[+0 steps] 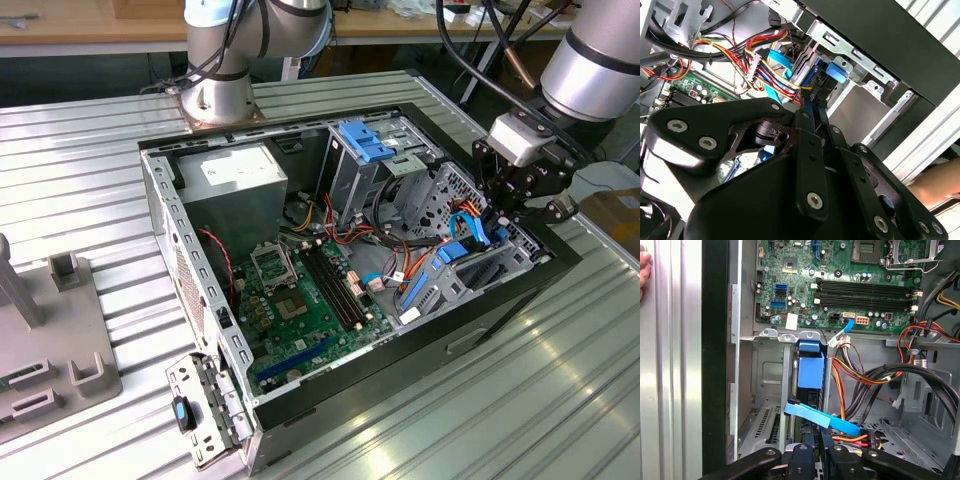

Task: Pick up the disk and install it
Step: 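Insert the first disk wire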

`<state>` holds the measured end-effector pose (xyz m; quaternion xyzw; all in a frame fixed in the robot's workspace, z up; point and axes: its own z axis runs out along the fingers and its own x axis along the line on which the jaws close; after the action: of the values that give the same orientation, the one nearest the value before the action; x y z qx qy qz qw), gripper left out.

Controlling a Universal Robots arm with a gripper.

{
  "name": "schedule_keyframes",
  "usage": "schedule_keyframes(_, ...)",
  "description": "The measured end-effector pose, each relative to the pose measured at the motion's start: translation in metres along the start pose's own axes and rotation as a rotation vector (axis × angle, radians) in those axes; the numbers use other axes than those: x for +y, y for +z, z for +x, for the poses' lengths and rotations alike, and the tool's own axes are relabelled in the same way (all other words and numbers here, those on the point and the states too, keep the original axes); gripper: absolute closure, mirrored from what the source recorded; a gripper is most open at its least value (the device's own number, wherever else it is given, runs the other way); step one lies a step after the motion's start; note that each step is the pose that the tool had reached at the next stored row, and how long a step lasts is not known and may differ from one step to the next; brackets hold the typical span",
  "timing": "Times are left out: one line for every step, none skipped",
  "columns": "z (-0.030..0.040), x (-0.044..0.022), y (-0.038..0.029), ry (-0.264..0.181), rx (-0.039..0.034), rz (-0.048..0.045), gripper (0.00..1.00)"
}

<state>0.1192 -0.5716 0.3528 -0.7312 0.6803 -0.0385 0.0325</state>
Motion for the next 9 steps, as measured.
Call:
schedule_keyframes(0.0001, 0.0001, 0.0007, 0.0, 0.0003, -0.0001, 0.83)
schedule_keyframes(0.0001, 0.0001, 0.0012, 0.0, 0.0004, 0.0, 0.83)
schedule_keyframes(0.0001, 0.0001, 0.0012, 0.0, 0.0005, -0.0001, 0.83)
schedule_keyframes(0.0002, 0.0002, 0.0019, 0.0, 0.0004, 0.0, 0.83)
schedule_keyframes(0.0003, 0.0003, 0.0025, 0.004, 0.0007, -0.0001, 0.83)
schedule_keyframes(0.0003, 0.0003, 0.0027, 0.008, 0.0012, -0.0001, 0.83)
schedule_keyframes(0.0003, 0.0003, 0.0027, 0.009, 0.0015, -0.0002, 0.83)
schedule_keyframes(0.0003, 0.0001, 0.0029, 0.009, 0.0015, -0.0002, 0.83)
schedule_keyframes(0.0004, -0.0002, 0.0033, 0.009, 0.0012, -0.0001, 0.83)
